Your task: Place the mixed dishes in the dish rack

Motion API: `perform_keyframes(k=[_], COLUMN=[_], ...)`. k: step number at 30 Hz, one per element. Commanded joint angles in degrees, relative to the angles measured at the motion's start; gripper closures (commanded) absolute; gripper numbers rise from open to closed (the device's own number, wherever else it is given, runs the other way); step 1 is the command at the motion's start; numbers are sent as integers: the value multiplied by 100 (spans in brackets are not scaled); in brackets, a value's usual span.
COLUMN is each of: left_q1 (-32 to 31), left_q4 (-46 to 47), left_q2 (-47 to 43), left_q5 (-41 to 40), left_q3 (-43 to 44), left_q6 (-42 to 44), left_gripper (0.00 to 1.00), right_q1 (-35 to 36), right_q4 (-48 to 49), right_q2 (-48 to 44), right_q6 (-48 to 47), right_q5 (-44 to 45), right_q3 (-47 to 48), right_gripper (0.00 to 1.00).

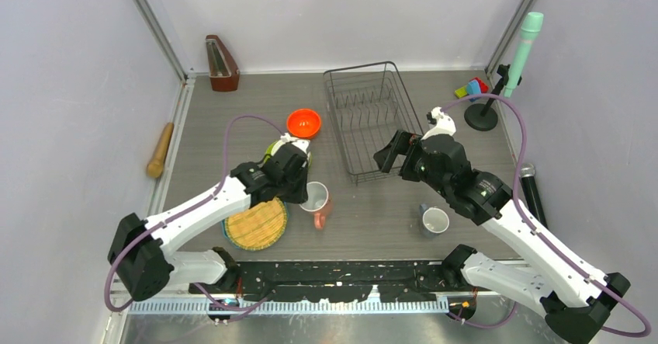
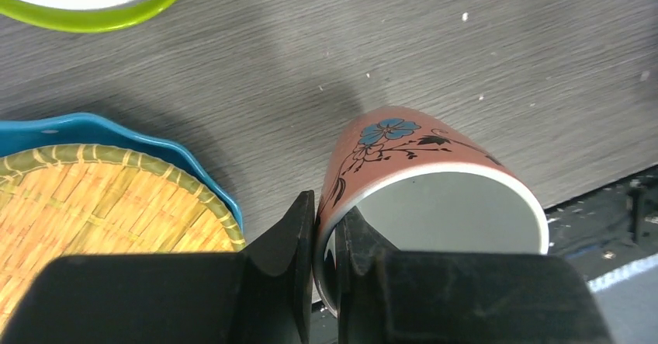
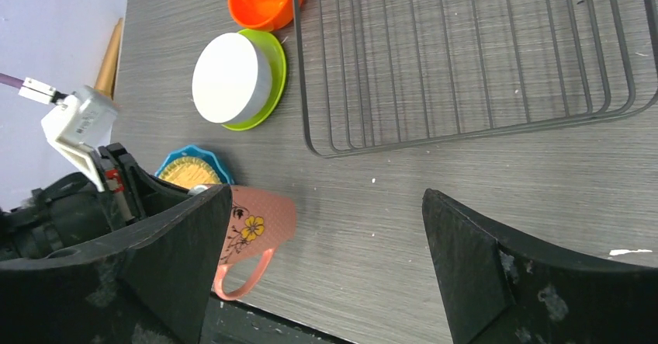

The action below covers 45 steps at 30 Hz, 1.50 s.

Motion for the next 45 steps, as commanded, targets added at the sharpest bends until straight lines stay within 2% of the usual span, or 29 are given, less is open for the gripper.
perform_keyframes(k=[1, 4, 7, 8, 10, 15, 18, 21, 25, 29, 35, 40, 45], left_q1=[-354, -489, -587, -599, -600, -609, -585, -299, 410, 1477, 2667, 3220, 3267], left_q4=[255, 218, 122, 49, -54, -272, -514, -905, -1056, -914, -254, 538, 1033], left_q2=[394, 638, 736, 766, 806, 667, 444, 290, 43, -1, 385, 909, 1459], left_q5=[-451, -436, -665, -740, -788, -745, -983, -944, -580, -70, 22, 608, 621], left_q3=[112, 224, 282, 304, 360, 507, 711, 1045, 1379, 1383, 1106, 858, 791], left_q6=[-28, -46, -50, -71, -100, -118, 8, 205, 469, 633, 415, 63, -240], left_gripper=[100, 97, 86, 81, 68, 28, 17, 15, 15, 16, 20, 28, 34], right_q1=[-8, -8, -9, -514, -72, -9, -9, -8, -8, -8, -8, -8, -8], right_q4=[18, -13, -15, -17, -19, -47, -46, -46, -61, -79, -134, -198, -203], right_q2=[11, -28, -75, -93, -109, -135, -145, -140, -112, -101, -43, 19, 73], right_q6=[-121, -119, -99, -95, -72, -69, -77, -97, -141, -161, -231, -297, -317], right_q5=[232, 273, 313, 324, 331, 331, 325, 315, 267, 263, 244, 244, 226], right_q3=[235, 232, 192, 187, 169, 167, 181, 203, 244, 276, 386, 468, 480], right_gripper=[0, 0, 0, 0, 0, 0, 0, 0, 0, 0, 0, 0, 0])
